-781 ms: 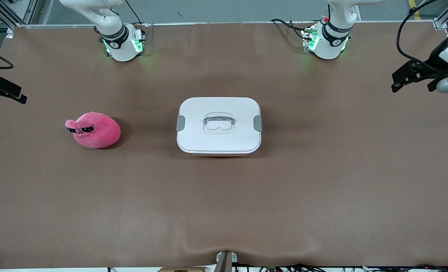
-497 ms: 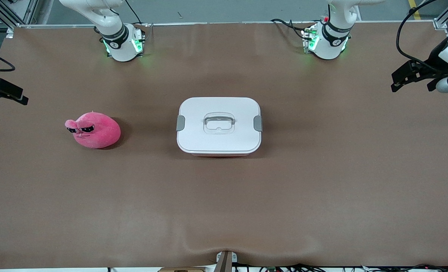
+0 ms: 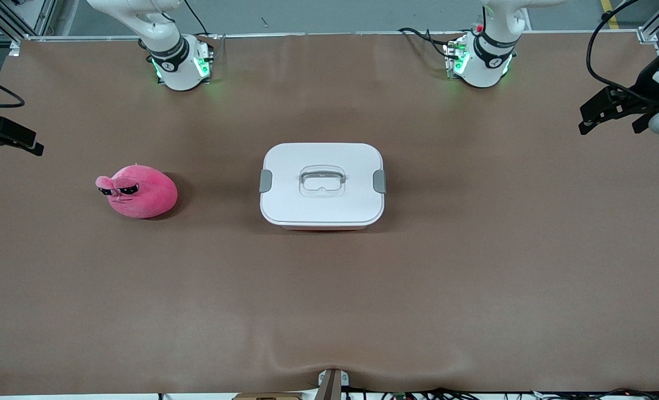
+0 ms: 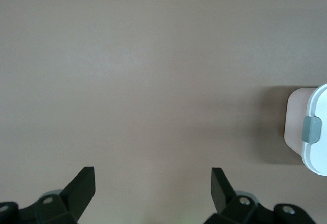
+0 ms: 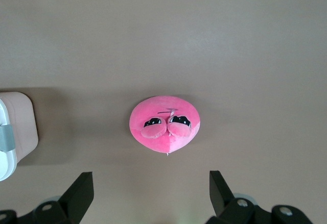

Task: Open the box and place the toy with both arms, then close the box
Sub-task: 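Move the right gripper toward the pink plush while the left gripper approaches the box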

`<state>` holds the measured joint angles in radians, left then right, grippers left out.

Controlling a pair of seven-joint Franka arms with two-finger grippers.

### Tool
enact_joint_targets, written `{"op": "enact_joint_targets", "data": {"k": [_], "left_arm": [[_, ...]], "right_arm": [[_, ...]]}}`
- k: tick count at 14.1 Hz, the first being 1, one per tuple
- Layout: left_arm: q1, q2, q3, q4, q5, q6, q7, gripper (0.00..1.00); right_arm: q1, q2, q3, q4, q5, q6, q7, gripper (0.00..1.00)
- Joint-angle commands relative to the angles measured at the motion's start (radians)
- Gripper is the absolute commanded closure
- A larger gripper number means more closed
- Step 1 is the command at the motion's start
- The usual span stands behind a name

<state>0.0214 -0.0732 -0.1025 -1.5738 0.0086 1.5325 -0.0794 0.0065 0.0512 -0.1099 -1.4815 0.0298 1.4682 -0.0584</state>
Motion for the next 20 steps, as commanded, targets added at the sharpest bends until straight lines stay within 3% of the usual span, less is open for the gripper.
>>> {"op": "enact_joint_targets", "data": {"k": [1,10,12,17,20], "left_arm": [[0.008,0.015,-0.002,0.031,-0.009,-0.022,0.004,0.00],[-0.003,0.024,-0.017,0.023,-0.002,-0.060,-0.054,0.00],[-0.018,0.026,-0.038,0.017,-0.007,-0.061,-0.174,0.00],[-0.023,0.053,-0.172,0.001,-0.016,-0.054,-0.529,0.00],[-0.031,0.067,-0.267,-0.067,-0.021,0.024,-0.863,0.00]], "right_arm": [[0.003,-0.007,0.009,-0.014,-0.014,0.001,-0.011,0.00],[0.029,-0.010,0.010,-0.146,-0.011,0.087,-0.012,0.00],[0.056,-0.017,0.009,-0.221,-0.014,0.156,0.012,0.00],[0.055,-0.016,0.007,-0.342,-0.016,0.276,0.086,0.00],[0.049,-0.014,0.006,-0.437,-0.016,0.357,0.083,0.00]]}}
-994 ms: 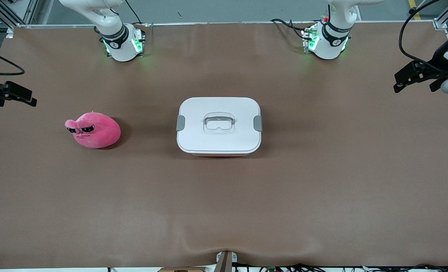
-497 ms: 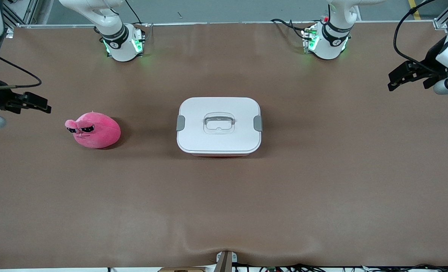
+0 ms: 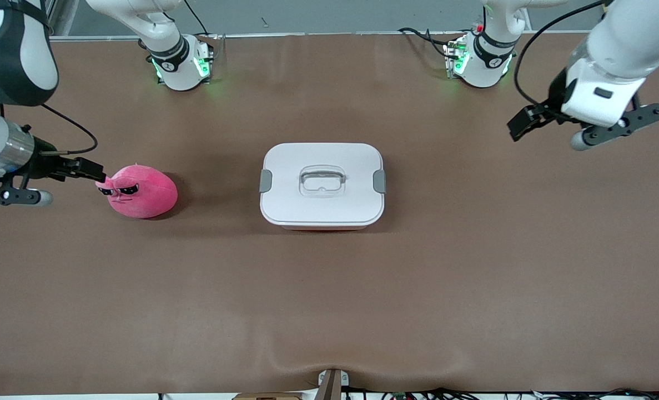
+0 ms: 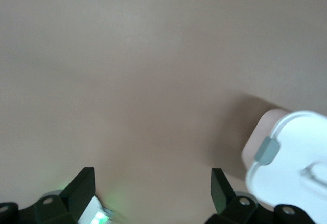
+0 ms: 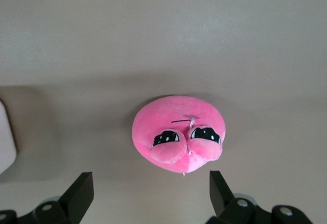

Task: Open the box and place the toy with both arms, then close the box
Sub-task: 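Grasp the pink plush with the right gripper while the left gripper grips the lid handle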

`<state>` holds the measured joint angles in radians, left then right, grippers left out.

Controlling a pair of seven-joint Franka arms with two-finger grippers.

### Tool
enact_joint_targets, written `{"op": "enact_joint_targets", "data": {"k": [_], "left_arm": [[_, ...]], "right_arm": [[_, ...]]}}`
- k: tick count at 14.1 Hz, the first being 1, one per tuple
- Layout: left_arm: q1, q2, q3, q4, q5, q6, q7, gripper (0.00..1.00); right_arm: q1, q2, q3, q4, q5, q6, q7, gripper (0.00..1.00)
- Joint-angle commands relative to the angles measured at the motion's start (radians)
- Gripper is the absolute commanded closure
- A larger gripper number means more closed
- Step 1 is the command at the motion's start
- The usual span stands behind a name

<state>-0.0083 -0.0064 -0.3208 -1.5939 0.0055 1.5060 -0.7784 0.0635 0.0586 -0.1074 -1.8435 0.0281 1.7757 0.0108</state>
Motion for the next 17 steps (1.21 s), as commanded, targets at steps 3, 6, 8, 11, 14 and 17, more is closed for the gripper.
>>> {"op": "enact_joint_targets", "data": {"k": [3,6,8,11,14,17], "left_arm": [[-0.001,0.002,-0.139,-0.119,-0.018,0.170,-0.439,0.00],[-0.019,0.016,-0.171,-0.153,-0.019,0.266,-0.638,0.00],[-0.050,0.025,-0.202,-0.196,-0.010,0.359,-0.839,0.00],[-0.091,0.025,-0.222,-0.225,-0.007,0.427,-0.988,0.00],[-0.154,0.029,-0.225,-0.271,0.002,0.561,-1.181,0.00],[-0.218,0.077,-0.225,-0.276,0.088,0.611,-1.356,0.00]], "right_arm": [[-0.005,-0.019,0.003,-0.112,-0.014,0.091,-0.018,0.00],[0.009,0.000,0.005,-0.125,-0.057,0.114,-0.114,0.00],[0.006,0.000,0.005,-0.173,-0.057,0.174,-0.114,0.00],[-0.002,-0.002,0.005,-0.252,-0.057,0.223,-0.112,0.00],[-0.002,-0.005,0.005,-0.273,-0.057,0.214,-0.107,0.06],[0.007,0.000,0.005,-0.273,-0.057,0.212,-0.095,0.32]]}}
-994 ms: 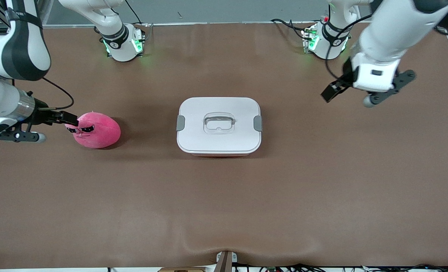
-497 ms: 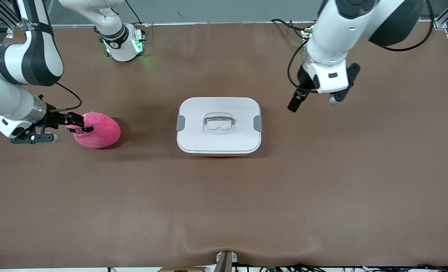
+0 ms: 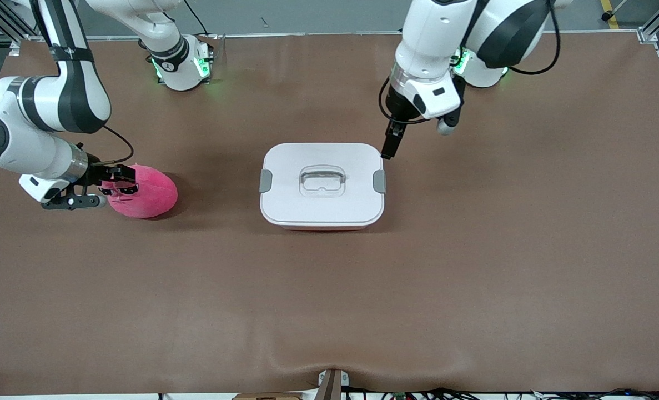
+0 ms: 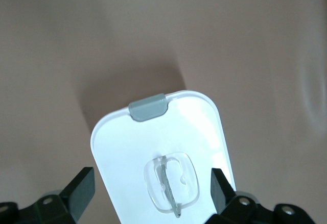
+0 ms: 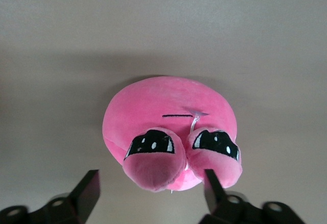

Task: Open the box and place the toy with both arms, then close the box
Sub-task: 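Grasp the pink plush with the right gripper while the left gripper grips the lid handle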

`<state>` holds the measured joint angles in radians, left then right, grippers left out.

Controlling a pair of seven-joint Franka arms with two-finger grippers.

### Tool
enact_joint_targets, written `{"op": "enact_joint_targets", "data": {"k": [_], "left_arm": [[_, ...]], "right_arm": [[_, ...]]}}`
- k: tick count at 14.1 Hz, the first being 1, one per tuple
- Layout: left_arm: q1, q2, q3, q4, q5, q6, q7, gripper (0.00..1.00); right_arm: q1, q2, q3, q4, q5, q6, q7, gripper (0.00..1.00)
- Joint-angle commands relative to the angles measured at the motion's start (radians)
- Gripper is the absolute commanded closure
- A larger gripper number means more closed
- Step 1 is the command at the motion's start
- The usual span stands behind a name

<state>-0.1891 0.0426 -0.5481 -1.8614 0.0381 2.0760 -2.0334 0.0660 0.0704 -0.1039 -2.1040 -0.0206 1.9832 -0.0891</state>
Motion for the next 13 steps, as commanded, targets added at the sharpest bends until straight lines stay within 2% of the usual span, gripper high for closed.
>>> {"op": "enact_joint_targets", "data": {"k": [1,3,6,7,8,9,10,13], "left_arm": [[-0.062,0.051,0.002,-0.009,0.103,0.061,-0.179,0.00],[-0.113,0.103,0.000,-0.005,0.218,0.085,-0.354,0.00],[-0.165,0.186,0.002,0.022,0.318,0.134,-0.551,0.00],[-0.183,0.222,0.002,0.046,0.353,0.137,-0.612,0.00],[-0.191,0.252,0.002,0.071,0.377,0.136,-0.658,0.00],[-0.197,0.273,0.002,0.089,0.381,0.136,-0.678,0.00],[-0.213,0.296,0.002,0.112,0.378,0.136,-0.682,0.00],[-0.250,0.406,0.005,0.201,0.378,0.128,-0.712,0.00]], "right_arm": [[0.005,-0.011,0.001,-0.016,-0.009,0.005,0.018,0.32],[0.003,-0.006,0.001,-0.037,-0.009,0.020,0.020,0.34],[0.005,0.019,0.001,-0.039,-0.013,0.034,0.017,0.42],[0.005,0.016,0.001,-0.037,-0.013,0.031,0.015,0.57],[0.009,0.014,0.001,-0.033,-0.016,0.026,0.018,0.80],[0.014,0.014,0.003,-0.028,-0.018,0.023,0.020,0.95],[0.018,0.014,0.001,-0.025,-0.018,0.022,0.020,1.00],[0.012,0.014,0.003,0.012,-0.016,-0.021,0.014,1.00]]}}
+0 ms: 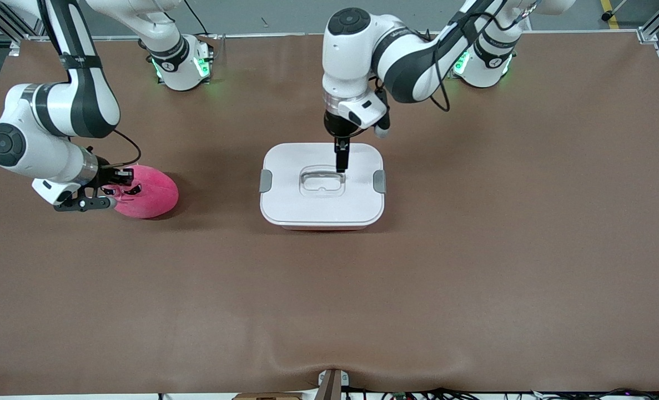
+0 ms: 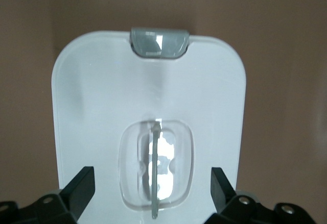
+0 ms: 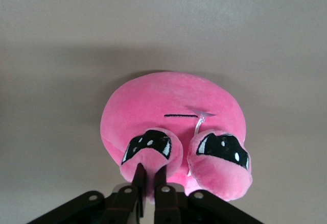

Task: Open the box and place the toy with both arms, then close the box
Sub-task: 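Grasp the pink plush with the right gripper while the left gripper grips the lid handle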

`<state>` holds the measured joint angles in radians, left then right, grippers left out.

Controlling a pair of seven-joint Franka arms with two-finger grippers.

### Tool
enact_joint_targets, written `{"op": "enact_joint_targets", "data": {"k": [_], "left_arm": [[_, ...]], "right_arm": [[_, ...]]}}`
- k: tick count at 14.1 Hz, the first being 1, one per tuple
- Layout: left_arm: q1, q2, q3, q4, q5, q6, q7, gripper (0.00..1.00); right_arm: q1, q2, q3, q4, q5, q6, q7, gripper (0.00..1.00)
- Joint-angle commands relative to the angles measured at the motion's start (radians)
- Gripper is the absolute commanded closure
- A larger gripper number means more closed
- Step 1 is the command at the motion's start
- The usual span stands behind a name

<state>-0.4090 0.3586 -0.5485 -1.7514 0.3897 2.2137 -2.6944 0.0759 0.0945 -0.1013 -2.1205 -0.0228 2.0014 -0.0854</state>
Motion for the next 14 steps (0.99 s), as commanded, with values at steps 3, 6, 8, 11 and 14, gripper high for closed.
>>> {"op": "enact_joint_targets", "data": {"k": [3,6,8,11,14], "left_arm": [[-0.076,0.149,0.013,0.128,0.043,-0.009,-0.081,0.01],[-0.074,0.151,0.013,0.128,0.043,-0.009,-0.102,0.06],[-0.076,0.160,0.015,0.128,0.044,-0.009,-0.114,0.09],[-0.074,0.164,0.013,0.130,0.044,-0.009,-0.120,0.14],[-0.088,0.174,0.047,0.133,0.044,-0.008,-0.122,0.17]], "right_arm": [[0.019,-0.006,0.002,0.189,-0.012,-0.227,0.004,1.00],[0.038,0.014,0.002,0.316,-0.012,-0.338,0.003,1.00],[0.041,0.008,0.002,0.353,-0.012,-0.372,-0.019,1.00],[0.035,0.002,0.000,0.390,-0.003,-0.386,-0.120,1.00],[0.044,0.004,0.002,0.439,0.000,-0.461,-0.146,1.00]]}}
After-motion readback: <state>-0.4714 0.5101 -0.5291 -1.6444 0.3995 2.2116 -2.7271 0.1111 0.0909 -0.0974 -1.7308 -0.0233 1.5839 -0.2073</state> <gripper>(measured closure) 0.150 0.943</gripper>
